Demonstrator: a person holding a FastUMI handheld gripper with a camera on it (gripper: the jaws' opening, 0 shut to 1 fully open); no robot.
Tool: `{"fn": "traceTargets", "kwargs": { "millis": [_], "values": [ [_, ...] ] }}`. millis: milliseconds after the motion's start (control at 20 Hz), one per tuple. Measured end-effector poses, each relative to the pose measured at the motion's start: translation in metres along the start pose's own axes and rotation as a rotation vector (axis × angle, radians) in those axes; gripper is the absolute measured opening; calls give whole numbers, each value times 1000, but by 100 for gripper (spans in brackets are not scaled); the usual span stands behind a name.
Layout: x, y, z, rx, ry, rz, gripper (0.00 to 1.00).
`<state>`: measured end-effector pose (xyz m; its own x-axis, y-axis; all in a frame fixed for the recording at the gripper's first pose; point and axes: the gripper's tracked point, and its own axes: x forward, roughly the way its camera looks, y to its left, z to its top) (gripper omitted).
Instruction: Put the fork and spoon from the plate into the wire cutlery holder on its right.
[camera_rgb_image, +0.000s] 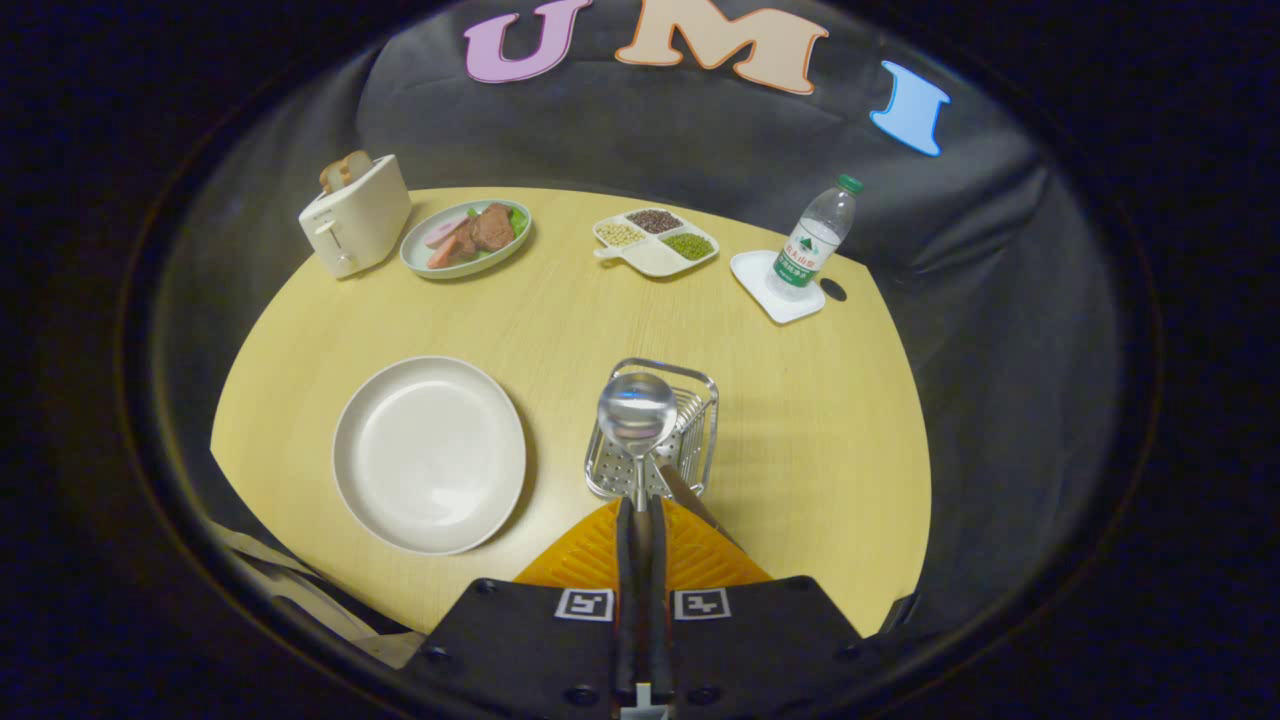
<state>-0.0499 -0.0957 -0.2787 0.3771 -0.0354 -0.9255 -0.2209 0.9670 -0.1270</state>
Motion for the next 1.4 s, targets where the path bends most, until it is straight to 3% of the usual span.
{"fn": "traceTargets", "kwargs": {
  "millis": [450,900,1400],
  "values": [
    [-6,3,16,39,-54,10,20],
    [-30,16,33,52,-203,16,100],
    [-59,33,62,121,-405,44,98]
  ]
}}
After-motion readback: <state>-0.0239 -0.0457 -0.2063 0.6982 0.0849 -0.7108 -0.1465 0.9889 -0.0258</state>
